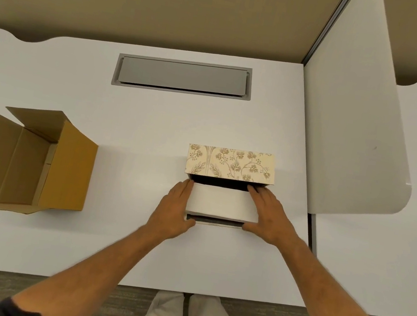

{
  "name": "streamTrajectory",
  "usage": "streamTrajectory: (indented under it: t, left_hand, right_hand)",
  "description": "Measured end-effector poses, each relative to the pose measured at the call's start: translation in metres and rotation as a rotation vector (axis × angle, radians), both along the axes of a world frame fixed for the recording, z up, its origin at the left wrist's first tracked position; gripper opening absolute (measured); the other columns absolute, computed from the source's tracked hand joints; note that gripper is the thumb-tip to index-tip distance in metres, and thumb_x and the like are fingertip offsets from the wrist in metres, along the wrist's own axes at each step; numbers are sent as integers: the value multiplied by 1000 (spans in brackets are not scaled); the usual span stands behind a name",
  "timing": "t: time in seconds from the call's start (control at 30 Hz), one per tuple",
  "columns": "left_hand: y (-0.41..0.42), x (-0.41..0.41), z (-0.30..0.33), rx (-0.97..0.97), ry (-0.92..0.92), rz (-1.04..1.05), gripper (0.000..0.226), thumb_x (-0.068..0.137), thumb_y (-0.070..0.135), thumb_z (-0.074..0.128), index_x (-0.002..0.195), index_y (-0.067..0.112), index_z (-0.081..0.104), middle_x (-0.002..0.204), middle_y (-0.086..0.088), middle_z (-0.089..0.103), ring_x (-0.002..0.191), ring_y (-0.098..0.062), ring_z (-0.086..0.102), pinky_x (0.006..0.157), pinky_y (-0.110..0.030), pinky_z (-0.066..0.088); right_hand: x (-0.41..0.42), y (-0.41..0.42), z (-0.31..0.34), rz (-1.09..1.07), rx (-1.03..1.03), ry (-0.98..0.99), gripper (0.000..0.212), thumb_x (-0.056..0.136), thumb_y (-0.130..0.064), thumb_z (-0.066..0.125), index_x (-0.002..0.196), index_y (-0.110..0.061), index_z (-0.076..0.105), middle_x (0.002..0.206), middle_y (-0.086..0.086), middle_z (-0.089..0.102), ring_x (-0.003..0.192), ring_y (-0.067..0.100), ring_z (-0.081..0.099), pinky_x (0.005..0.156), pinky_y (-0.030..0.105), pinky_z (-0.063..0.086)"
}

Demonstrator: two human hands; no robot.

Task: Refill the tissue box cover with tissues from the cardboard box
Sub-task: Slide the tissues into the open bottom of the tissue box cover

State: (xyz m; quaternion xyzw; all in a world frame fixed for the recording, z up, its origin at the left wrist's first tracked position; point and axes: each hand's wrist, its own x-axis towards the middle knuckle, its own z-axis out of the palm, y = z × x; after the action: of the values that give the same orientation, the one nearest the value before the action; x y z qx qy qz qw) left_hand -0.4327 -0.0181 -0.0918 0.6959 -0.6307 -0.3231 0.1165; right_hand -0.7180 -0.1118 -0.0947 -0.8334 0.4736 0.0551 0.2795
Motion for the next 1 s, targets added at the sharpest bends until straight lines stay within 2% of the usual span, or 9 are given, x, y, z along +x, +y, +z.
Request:
streamTrajectory:
  t: [0.1, 0.27, 0.43, 0.6, 0.7, 0.83, 0.9, 1.0]
  left_hand:
    - [-12, 4, -3, -8, -102, -99, 112, 69, 34, 81, 156, 10, 15, 156, -9, 33, 138, -28, 36, 111, -43, 39]
    - [-24, 1, -7, 81, -154, -103, 107, 68, 32, 84, 153, 14, 22, 144, -8, 42, 122, -26, 47, 94, -40, 53]
    - [-23, -1, -8, 83, -159, -87, 99, 68, 28, 87, 148, 11, 31, 138, -8, 46, 114, -26, 50, 87, -41, 54]
    - [-22, -2, -8, 73, -157, -83, 98, 70, 25, 86, 148, 10, 30, 140, -10, 45, 115, -27, 50, 88, -40, 54]
    - [-21, -2, -6, 78, -163, -81, 104, 70, 29, 86, 152, 10, 25, 144, -9, 42, 118, -27, 49, 92, -40, 53]
    - [-15, 8, 1, 132, -111, -32, 118, 65, 42, 88, 155, 14, 17, 151, -5, 32, 127, -26, 43, 99, -39, 48]
    - [-11, 16, 8, 166, -69, 34, 121, 64, 49, 87, 156, 15, 16, 156, -4, 27, 135, -25, 37, 105, -38, 42]
    - [-9, 30, 22, 168, -10, 150, 117, 68, 52, 83, 157, 16, 16, 161, -2, 22, 143, -22, 31, 113, -37, 35]
  right_hand:
    - [3, -8, -4, 100, 0, 124, 115, 72, -41, 81, 157, -19, 6, 158, 12, 24, 141, 30, 27, 114, 44, 33]
    - [9, -11, -9, 133, 10, 174, 108, 78, -26, 78, 157, -16, 5, 154, 15, 28, 131, 31, 35, 105, 41, 44]
    - [12, -12, -10, 93, 70, 115, 103, 79, -14, 78, 156, -17, 10, 154, 15, 26, 132, 31, 33, 104, 42, 45]
    - [12, -10, -9, 60, 86, 84, 103, 79, -8, 77, 156, -18, 10, 156, 15, 22, 136, 32, 31, 105, 44, 45]
    - [11, -6, -7, 39, 115, 66, 105, 81, -14, 78, 157, -17, 5, 159, 16, 16, 142, 31, 25, 111, 43, 39]
    - [0, -3, 9, -63, 178, -26, 113, 76, -40, 80, 157, -16, 5, 163, 7, 12, 146, 25, 16, 116, 40, 29]
    - [-10, -1, 21, -161, 185, -96, 103, 79, -49, 76, 156, -16, 16, 161, 4, 23, 145, 22, 21, 116, 38, 28]
    - [-25, -3, 38, -387, 68, -176, 69, 89, -51, 63, 144, -14, 45, 144, 5, 50, 133, 21, 42, 109, 35, 36]
